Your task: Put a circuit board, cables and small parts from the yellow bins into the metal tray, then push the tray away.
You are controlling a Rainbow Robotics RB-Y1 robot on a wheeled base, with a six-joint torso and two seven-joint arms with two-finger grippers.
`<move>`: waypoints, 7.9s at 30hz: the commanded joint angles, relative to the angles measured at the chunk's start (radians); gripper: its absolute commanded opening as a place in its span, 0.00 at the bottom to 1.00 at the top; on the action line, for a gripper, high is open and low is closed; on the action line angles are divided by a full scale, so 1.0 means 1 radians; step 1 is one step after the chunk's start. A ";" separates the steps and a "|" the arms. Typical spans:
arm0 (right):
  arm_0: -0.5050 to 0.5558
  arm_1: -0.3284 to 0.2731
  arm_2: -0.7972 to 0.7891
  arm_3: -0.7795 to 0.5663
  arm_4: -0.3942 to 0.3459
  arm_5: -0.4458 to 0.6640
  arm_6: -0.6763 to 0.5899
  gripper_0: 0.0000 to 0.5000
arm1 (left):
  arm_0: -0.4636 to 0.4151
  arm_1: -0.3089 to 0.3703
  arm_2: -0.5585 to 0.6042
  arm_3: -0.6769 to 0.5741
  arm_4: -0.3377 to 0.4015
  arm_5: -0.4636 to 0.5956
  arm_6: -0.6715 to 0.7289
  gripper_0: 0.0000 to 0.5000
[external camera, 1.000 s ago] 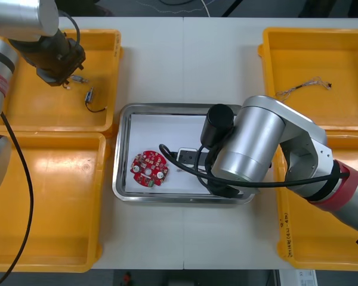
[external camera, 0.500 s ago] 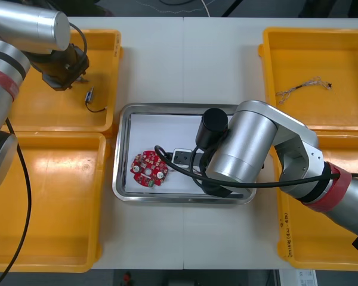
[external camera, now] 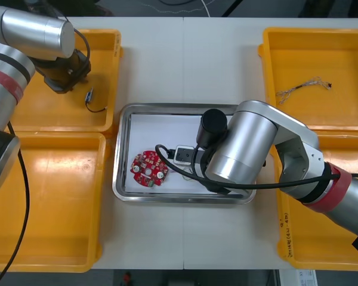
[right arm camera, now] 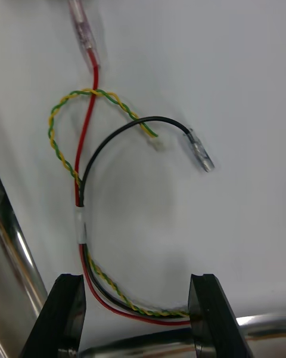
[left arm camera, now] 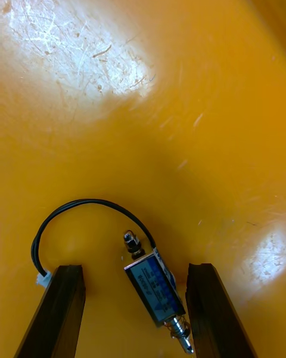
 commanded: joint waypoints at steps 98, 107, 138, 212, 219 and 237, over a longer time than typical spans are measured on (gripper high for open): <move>-0.547 -0.010 -0.932 1.028 0.075 -0.023 -1.138 1.00 | 0.237 -0.111 -0.396 -0.864 0.091 0.531 -0.181 0.00; -0.547 0.001 -0.966 1.117 0.078 -0.103 -1.326 1.00 | 0.267 -0.111 -0.402 -0.863 0.066 0.500 -0.178 0.00; -0.762 -0.031 -1.130 1.614 0.247 -0.418 -1.388 1.00 | 0.272 -0.091 -0.227 -1.027 0.055 0.616 -0.179 1.00; -0.634 0.012 -1.082 1.517 0.259 -0.313 -1.401 0.00 | 0.273 0.061 0.075 -0.502 0.207 0.136 -1.087 1.00; -0.627 -0.015 -1.081 1.330 0.264 -0.082 -1.378 0.00 | 0.298 0.060 0.053 -0.502 0.212 0.096 -1.081 1.00; -0.464 -0.019 -1.018 0.612 0.015 0.223 -1.267 0.00 | 0.346 0.060 0.009 -0.502 0.218 0.044 -1.078 1.00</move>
